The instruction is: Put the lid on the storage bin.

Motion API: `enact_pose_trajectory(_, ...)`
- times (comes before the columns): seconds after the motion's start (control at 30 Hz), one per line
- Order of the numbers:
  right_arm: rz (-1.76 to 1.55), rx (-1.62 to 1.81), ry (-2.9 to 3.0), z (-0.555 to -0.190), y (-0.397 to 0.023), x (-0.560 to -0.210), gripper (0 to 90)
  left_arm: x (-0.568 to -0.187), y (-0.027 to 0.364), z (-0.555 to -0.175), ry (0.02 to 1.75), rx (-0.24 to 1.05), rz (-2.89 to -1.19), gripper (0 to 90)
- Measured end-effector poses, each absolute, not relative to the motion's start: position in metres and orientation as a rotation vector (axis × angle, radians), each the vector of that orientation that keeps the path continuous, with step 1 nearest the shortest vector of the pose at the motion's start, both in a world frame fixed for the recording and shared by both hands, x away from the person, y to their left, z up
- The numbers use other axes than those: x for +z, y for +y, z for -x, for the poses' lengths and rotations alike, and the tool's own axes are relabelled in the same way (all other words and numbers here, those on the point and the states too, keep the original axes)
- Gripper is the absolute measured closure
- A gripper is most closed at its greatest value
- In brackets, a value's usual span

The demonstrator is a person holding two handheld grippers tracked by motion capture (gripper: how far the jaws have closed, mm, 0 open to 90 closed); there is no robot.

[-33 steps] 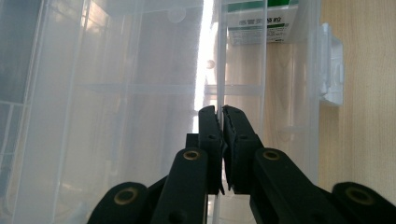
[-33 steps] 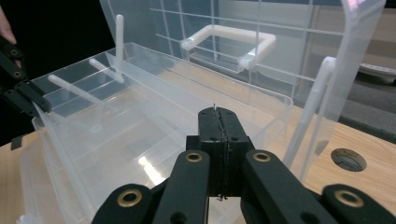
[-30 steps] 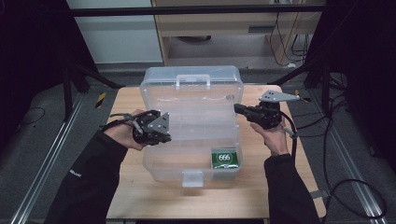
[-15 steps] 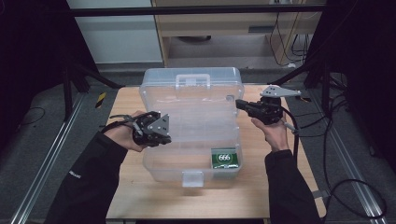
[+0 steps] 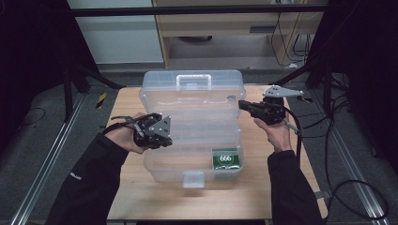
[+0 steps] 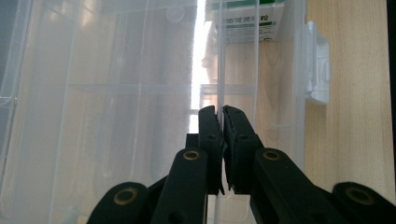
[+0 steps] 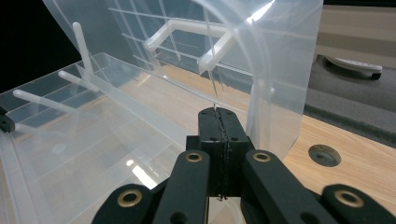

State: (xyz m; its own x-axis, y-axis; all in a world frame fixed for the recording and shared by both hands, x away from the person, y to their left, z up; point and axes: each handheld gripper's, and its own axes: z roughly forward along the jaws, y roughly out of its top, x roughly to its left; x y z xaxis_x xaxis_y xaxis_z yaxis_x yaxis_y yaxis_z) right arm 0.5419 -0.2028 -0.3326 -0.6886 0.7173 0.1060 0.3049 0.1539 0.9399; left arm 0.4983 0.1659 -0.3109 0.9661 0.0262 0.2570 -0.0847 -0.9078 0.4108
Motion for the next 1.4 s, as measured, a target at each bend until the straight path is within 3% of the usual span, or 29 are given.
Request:
enact_pose_trajectory(1.2,-0.967,1.572,2.131,-0.525,-0.204,-0.343,90.0,-0.317,0.165,-0.49,-0.031,0.325,-2.715,85.0)
enact_pose_trajectory(1.4,-0.961,1.58,2.141,-0.519,-0.206,-0.348,90.0,-0.32,0.163,-0.491,-0.045,0.323,-2.683,79.9)
